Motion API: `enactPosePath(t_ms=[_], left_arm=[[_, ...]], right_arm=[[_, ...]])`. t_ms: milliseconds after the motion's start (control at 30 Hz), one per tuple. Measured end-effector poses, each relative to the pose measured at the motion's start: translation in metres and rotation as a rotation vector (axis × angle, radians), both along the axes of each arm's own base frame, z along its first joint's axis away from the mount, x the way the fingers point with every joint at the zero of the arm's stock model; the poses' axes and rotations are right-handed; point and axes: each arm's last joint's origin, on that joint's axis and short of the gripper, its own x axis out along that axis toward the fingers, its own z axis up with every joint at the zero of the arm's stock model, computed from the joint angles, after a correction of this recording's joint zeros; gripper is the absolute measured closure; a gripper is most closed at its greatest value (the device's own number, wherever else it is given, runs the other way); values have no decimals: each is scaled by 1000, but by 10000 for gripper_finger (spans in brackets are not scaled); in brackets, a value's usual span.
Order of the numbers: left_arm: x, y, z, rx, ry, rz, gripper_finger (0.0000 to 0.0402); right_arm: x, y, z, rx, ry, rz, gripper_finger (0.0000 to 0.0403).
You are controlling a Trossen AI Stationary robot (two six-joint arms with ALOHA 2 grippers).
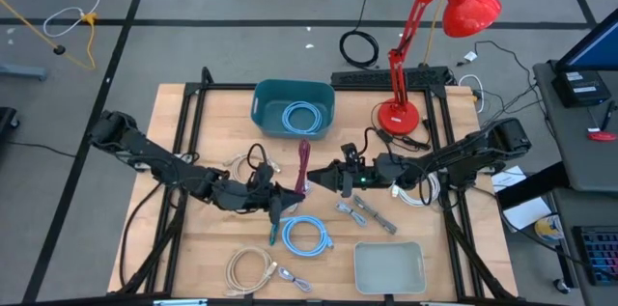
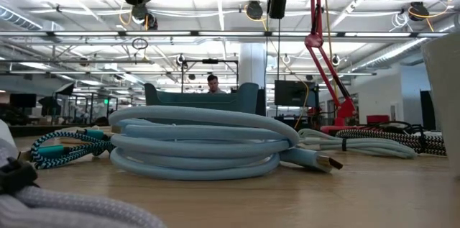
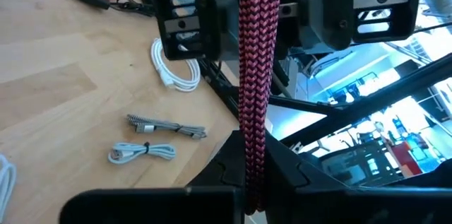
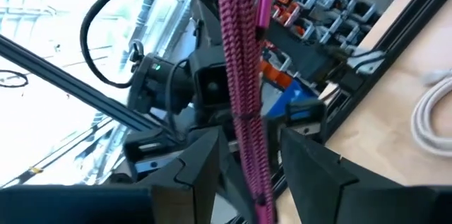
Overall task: Sort cables into bins
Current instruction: Put the red patterned charger cable into the gray bin
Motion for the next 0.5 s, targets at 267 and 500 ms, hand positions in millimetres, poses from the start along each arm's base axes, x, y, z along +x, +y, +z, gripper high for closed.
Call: enactPosePath(t_ms=[267, 500], left_arm=[[1, 1, 0, -22, -1, -2, 369], [2, 5, 0, -15, 1, 2, 387]], right_arm=[[3, -15, 1, -20, -10, -49, 261], [11, -15, 21, -81, -26, -13, 261]])
